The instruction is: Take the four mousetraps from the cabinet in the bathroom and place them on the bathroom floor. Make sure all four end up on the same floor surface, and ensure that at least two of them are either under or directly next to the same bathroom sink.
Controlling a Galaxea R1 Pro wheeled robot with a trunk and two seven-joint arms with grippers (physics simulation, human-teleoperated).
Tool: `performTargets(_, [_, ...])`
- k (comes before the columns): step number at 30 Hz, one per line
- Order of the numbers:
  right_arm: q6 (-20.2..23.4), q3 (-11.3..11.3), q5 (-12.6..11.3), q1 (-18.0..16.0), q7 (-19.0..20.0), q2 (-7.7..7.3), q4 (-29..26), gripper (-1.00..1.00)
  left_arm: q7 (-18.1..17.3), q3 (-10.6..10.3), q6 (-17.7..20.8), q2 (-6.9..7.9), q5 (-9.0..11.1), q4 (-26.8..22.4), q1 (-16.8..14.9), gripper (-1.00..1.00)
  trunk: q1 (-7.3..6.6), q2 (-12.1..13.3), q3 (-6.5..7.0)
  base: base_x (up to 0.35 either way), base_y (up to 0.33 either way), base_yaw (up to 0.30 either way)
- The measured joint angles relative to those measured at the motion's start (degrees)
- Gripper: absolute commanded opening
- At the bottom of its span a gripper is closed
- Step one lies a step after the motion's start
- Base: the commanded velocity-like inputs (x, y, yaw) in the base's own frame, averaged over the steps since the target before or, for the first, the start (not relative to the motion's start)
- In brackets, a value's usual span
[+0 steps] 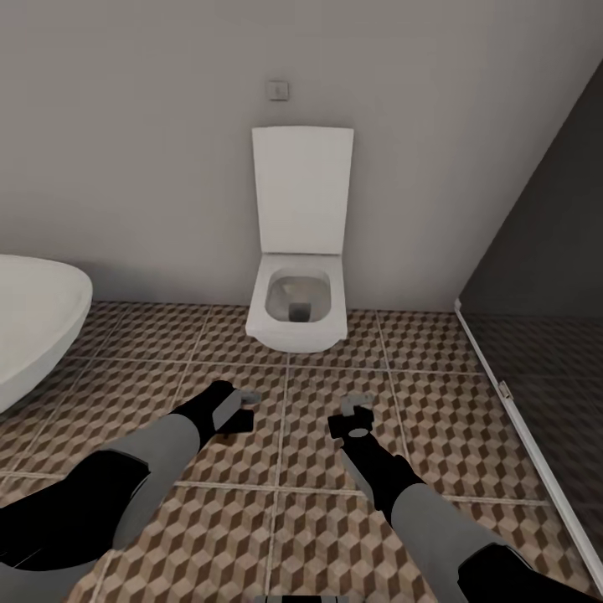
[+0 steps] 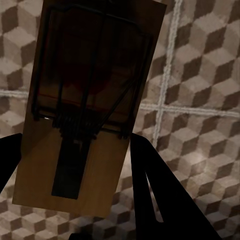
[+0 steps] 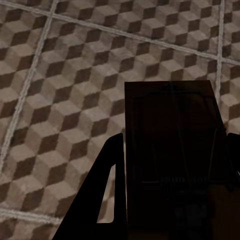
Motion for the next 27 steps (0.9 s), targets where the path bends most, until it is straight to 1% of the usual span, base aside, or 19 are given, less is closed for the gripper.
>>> performTargets(27, [0.0, 0.0, 0.0, 0.0, 0.02, 0.0, 0.0, -1.0, -0.12, -0.05, 0.06, -0.25, 0.02, 0.09, -0.01, -1.0, 5.93, -10.83, -7.25, 0.0, 0.0, 0.0])
